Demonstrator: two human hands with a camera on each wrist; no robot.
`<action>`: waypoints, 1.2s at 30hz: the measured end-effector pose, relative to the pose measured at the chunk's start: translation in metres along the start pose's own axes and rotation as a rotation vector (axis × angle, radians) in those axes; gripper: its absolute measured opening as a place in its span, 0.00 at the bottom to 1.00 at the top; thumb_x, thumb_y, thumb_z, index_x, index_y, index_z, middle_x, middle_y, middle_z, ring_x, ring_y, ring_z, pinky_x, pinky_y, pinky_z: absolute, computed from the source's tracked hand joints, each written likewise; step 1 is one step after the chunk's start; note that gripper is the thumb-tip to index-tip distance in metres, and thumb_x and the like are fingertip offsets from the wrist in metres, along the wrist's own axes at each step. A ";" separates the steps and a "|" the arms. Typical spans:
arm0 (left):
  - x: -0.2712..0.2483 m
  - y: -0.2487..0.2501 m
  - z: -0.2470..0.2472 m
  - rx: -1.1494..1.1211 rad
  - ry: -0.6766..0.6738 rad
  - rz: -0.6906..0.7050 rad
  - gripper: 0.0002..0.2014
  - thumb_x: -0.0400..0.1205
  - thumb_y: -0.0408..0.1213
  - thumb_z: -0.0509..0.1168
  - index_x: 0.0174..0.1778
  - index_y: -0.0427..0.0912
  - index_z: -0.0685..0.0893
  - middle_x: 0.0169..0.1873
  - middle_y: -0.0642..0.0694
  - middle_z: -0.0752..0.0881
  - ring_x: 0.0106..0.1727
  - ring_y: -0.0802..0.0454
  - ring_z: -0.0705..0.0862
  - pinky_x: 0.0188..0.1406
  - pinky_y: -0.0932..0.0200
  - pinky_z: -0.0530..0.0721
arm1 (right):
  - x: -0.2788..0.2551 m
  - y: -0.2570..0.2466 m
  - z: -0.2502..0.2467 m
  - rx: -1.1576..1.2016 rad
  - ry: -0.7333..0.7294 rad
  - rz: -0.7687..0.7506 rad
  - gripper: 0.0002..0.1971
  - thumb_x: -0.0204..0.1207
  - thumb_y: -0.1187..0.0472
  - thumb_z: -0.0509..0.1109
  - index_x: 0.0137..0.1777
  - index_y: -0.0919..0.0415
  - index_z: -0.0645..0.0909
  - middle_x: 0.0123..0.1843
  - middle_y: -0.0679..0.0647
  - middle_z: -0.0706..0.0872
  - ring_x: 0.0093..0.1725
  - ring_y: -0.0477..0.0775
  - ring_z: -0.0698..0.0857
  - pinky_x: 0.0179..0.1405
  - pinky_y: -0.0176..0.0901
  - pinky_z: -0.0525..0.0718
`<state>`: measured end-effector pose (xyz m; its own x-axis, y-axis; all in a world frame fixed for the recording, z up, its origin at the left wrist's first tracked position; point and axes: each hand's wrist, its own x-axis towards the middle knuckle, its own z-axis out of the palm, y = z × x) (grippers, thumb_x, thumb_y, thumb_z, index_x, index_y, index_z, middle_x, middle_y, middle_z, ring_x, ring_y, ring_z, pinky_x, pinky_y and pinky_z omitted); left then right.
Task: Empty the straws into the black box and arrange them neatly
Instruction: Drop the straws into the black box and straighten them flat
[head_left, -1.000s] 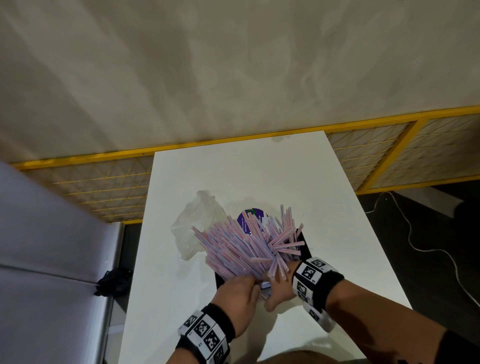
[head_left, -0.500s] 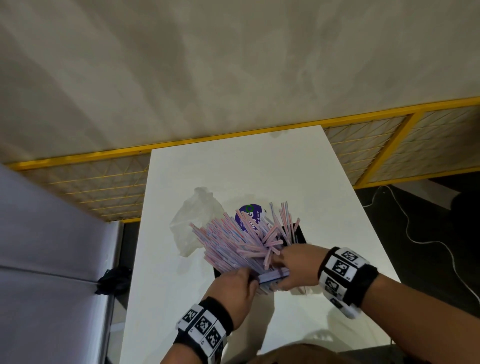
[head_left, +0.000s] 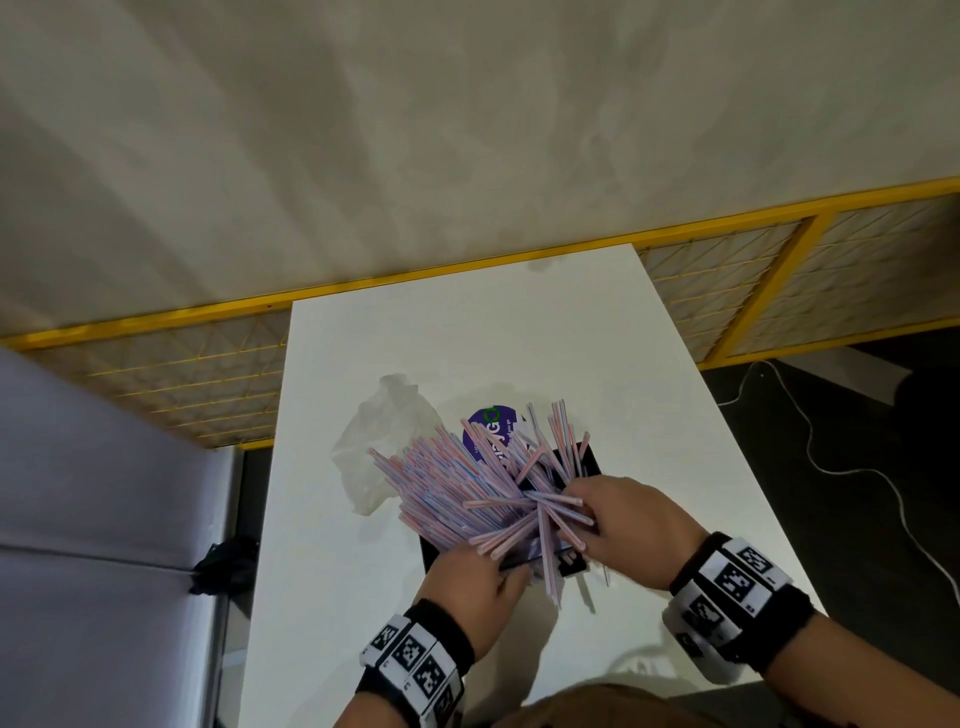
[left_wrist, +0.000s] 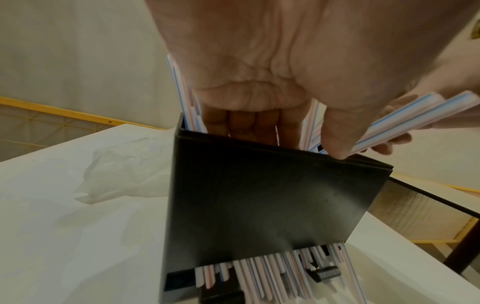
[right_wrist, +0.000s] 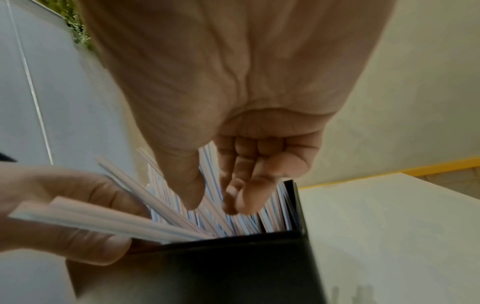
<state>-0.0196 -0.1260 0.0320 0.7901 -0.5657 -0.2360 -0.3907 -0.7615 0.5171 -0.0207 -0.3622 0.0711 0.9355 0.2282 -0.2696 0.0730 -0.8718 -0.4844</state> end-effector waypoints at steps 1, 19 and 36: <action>0.001 0.001 -0.001 0.010 0.008 -0.003 0.20 0.84 0.60 0.53 0.66 0.58 0.79 0.54 0.56 0.88 0.56 0.53 0.84 0.55 0.56 0.82 | -0.003 0.000 0.002 0.009 0.022 0.001 0.04 0.81 0.48 0.68 0.51 0.44 0.77 0.44 0.45 0.83 0.40 0.48 0.81 0.39 0.44 0.80; 0.012 0.016 -0.003 -0.497 0.255 -0.175 0.14 0.80 0.47 0.76 0.59 0.61 0.84 0.43 0.63 0.89 0.45 0.65 0.88 0.47 0.61 0.88 | -0.011 -0.013 0.029 0.279 0.129 -0.081 0.24 0.82 0.57 0.57 0.76 0.42 0.77 0.70 0.43 0.83 0.65 0.42 0.81 0.63 0.20 0.71; 0.015 0.000 -0.020 -0.475 0.417 0.022 0.11 0.84 0.39 0.73 0.57 0.63 0.90 0.50 0.64 0.89 0.56 0.60 0.87 0.56 0.69 0.80 | 0.015 -0.031 0.027 0.590 0.014 -0.109 0.23 0.85 0.64 0.61 0.73 0.40 0.82 0.58 0.50 0.86 0.54 0.53 0.87 0.60 0.56 0.86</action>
<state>0.0017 -0.1278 0.0452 0.9393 -0.3360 0.0694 -0.2320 -0.4731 0.8499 -0.0183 -0.3201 0.0599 0.9381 0.2939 -0.1834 -0.0317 -0.4544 -0.8902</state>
